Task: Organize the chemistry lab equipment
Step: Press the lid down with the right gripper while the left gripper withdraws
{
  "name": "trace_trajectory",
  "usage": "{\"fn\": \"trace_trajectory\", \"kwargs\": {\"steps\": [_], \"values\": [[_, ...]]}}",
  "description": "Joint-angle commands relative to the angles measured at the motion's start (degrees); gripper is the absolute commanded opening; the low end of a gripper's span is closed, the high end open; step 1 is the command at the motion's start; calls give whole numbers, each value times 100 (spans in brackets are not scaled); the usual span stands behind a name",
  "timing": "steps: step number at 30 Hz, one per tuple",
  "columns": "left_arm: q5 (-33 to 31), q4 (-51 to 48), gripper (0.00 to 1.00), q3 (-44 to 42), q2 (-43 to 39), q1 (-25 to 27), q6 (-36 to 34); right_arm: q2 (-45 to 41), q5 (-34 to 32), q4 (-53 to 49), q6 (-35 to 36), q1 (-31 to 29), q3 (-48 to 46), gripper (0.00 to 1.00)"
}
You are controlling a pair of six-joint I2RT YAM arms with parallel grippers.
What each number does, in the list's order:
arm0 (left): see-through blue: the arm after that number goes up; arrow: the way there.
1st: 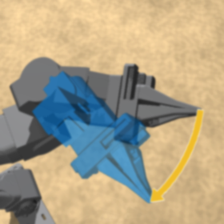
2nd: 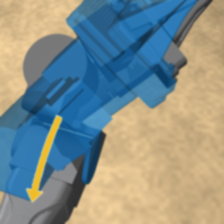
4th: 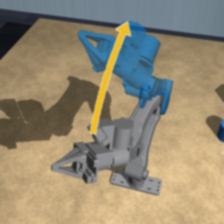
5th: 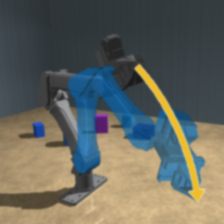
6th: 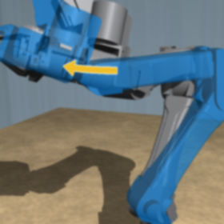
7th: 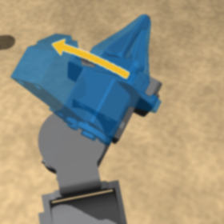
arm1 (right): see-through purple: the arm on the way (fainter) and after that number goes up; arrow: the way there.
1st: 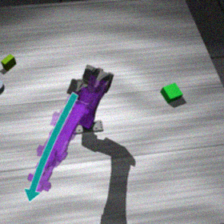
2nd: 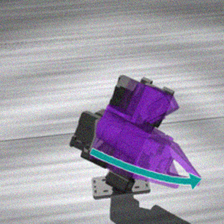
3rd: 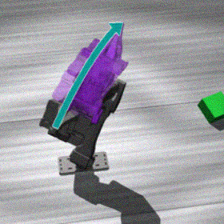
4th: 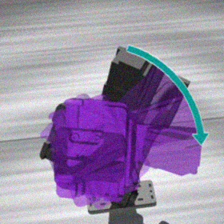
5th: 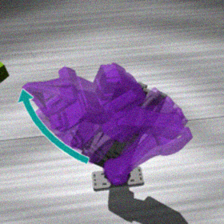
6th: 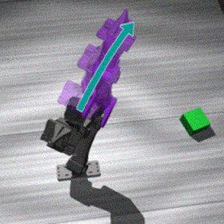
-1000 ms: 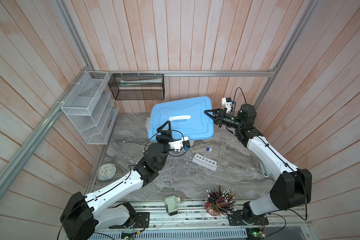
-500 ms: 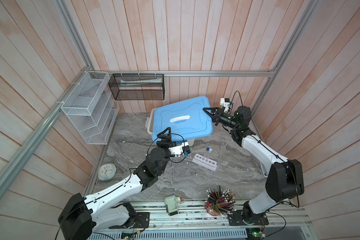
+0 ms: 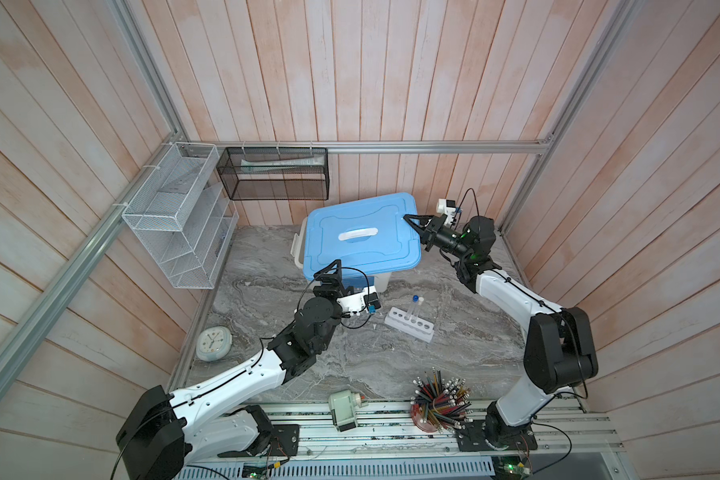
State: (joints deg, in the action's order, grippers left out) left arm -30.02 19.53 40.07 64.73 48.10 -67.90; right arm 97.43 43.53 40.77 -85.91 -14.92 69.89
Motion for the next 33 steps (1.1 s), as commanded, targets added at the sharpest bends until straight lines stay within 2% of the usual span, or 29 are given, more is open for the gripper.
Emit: {"fn": "trace_trajectory", "kwargs": {"steps": [1,8,18,22,25,28,33], "values": [[-62,-267,100,-113,-199,42,446,186,-39,558,-219,-20,93,11],[-115,-834,100,-114,-559,111,1130,628,-89,908,-443,-20,195,11],[-107,-1276,100,-33,-737,227,1646,1237,-300,1556,-919,-35,420,10],[146,-1338,100,172,-978,231,2147,1353,-370,1580,-936,-37,495,10],[369,-1466,100,484,-1232,148,2792,1418,-372,1583,-939,-37,560,10],[995,-1814,100,880,-1541,-319,3838,1434,-371,1494,-857,-46,598,10],[2111,-2146,100,1292,-1898,-1811,5622,1443,-389,1405,-745,-63,570,10]]}}
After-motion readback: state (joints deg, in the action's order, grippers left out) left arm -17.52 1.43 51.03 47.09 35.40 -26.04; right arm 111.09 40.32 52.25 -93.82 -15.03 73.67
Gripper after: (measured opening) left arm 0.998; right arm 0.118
